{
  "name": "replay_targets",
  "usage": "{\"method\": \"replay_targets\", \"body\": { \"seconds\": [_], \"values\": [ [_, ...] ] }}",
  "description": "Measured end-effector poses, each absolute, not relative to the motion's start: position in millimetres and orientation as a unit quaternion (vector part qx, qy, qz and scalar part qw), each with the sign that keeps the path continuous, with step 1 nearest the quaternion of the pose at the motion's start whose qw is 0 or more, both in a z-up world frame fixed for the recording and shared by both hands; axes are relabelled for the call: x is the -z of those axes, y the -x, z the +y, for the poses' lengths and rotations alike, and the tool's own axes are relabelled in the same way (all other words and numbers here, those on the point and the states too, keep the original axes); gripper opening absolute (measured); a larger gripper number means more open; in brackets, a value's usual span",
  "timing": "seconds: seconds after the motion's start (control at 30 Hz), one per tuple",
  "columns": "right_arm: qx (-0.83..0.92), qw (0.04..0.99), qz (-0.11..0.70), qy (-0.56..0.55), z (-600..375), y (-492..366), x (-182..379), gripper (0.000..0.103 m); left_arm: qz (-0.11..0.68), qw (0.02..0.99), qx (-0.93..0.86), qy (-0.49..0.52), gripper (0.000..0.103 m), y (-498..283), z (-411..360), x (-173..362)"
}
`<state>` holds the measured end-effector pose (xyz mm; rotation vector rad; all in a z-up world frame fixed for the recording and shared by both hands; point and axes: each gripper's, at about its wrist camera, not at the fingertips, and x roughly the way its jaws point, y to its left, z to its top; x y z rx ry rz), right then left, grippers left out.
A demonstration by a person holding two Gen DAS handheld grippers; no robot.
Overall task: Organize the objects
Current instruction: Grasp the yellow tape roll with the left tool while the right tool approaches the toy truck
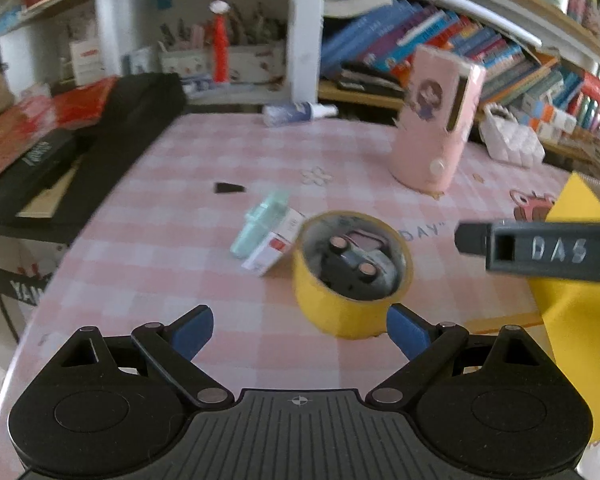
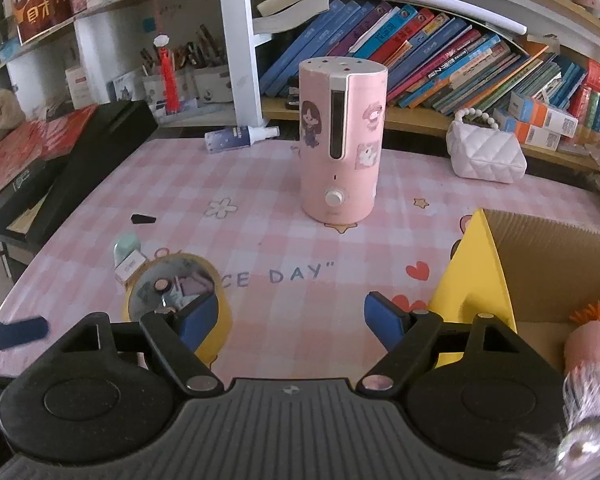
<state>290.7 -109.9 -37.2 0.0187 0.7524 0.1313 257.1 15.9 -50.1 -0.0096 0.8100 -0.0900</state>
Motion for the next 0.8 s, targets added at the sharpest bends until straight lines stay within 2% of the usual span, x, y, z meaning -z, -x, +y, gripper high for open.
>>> {"method": "replay_targets", "body": {
  "seconds": [0.67, 0.7, 0.73, 0.8],
  "values": [
    [-0.061, 0.937, 0.343, -0.014, -126, -278, 28, 0.078, 0.397, 0.916, 0.057, -0.026, 0.094, -311, -29, 87],
    [-0.060, 0.937, 0.343, -0.014, -127, -277, 28, 0.078, 0.396, 0.916, 0.057, -0.026, 0.092, -311, -29, 88],
    [-0.059, 0.937, 0.343, -0.014, -128, -276, 28, 0.078, 0.392, 0.918, 0.058, -0.029, 0.082, -310, -29, 88],
    [-0.059, 0.938, 0.341, -0.014, -129, -275, 27, 0.078, 0.394, 0.916, 0.067, -0.029, 0.083, -309, -29, 86]
  ]
}}
